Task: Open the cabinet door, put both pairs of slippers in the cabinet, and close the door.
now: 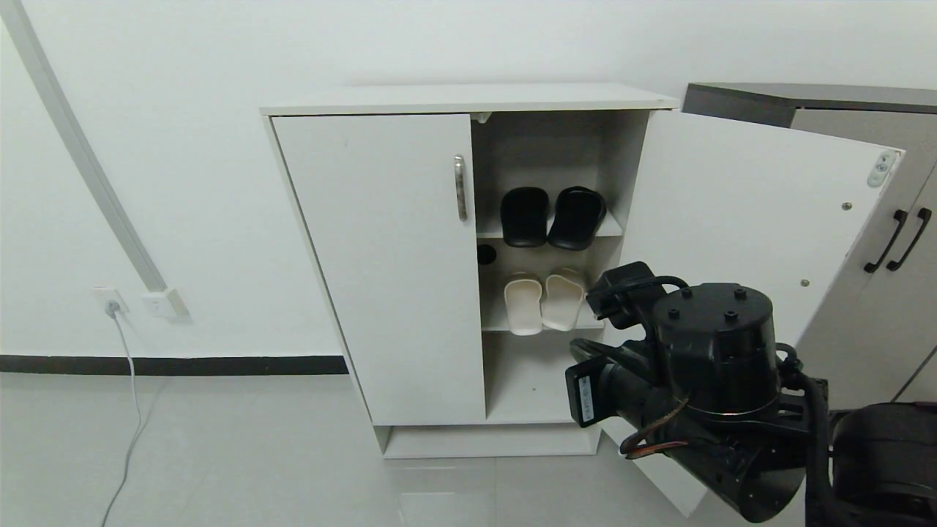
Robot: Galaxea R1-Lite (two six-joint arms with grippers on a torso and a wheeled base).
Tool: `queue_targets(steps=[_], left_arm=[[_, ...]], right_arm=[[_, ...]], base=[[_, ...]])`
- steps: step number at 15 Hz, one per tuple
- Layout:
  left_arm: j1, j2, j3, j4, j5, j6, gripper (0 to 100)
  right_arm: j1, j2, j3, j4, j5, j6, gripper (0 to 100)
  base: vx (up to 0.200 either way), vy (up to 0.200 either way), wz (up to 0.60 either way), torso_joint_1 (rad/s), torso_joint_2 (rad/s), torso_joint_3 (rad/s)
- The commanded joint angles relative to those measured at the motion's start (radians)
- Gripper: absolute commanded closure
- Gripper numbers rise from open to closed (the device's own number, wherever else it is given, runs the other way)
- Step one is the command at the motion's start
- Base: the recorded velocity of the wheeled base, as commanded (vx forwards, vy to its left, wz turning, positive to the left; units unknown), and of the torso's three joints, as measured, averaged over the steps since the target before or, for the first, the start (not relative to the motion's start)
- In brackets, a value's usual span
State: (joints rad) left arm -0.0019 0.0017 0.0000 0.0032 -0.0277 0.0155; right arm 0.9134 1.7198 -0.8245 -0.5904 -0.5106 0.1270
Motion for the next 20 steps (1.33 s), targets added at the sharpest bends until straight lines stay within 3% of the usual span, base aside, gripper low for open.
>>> queue_targets(steps=[1, 9, 20], left_arm=[[0.000, 0.000, 0.000, 0.000, 0.000, 0.000, 100], [0.000, 0.000, 0.000, 0.000, 0.000, 0.003, 100], [0.000, 0.000, 0.000, 0.000, 0.000, 0.003, 100]], right_arm=[[-0.007, 0.007, 0.001, 0.000, 0.000, 0.000, 100], [-0.031, 0.023, -0.004, -0.002, 0.003, 0.002, 100], [-0.059, 0.029, -0.001, -0.057, 0.052, 0.002, 100]], base=[[0.000, 0.000, 0.00, 0.000, 0.00, 0.000], [0.000, 0.000, 0.00, 0.000, 0.00, 0.000], [0.000, 0.000, 0.00, 0.063, -0.40, -0.335]])
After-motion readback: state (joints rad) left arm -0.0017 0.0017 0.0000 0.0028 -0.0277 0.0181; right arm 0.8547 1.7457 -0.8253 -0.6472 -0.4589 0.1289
